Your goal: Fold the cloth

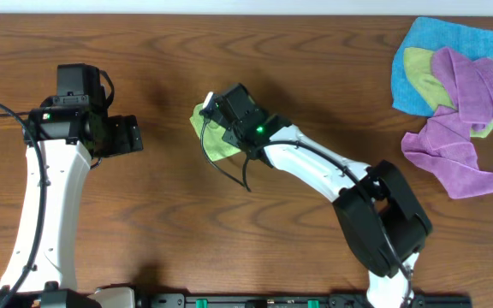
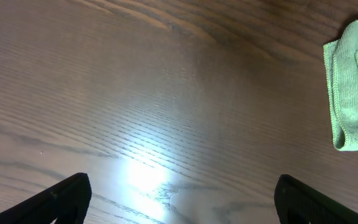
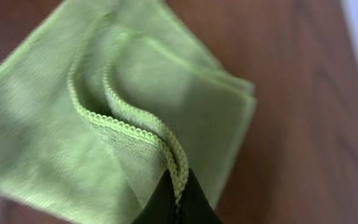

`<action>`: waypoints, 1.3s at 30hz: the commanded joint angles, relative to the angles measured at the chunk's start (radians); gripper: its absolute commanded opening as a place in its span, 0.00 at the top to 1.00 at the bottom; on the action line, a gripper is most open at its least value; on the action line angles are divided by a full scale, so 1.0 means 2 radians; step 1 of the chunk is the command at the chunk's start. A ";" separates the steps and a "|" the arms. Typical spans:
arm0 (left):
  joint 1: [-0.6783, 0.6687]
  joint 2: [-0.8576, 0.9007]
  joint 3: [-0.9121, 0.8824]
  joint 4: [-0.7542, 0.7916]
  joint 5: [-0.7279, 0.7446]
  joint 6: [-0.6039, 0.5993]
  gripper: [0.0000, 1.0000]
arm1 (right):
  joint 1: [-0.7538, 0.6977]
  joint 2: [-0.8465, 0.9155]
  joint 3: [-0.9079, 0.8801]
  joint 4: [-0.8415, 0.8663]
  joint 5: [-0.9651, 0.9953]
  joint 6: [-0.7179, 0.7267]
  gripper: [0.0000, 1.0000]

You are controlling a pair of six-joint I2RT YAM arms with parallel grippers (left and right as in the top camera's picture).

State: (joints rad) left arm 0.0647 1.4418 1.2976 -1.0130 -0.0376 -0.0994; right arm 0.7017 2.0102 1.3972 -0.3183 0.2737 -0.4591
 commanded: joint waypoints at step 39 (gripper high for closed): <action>0.002 0.001 -0.003 0.000 -0.007 0.005 0.05 | 0.062 -0.021 -0.002 0.028 0.109 0.192 0.99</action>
State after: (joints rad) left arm 0.0647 1.4418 1.2976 -1.0130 -0.0376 -0.0998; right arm 0.8169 1.9976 1.3964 -0.2604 0.5365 -0.1532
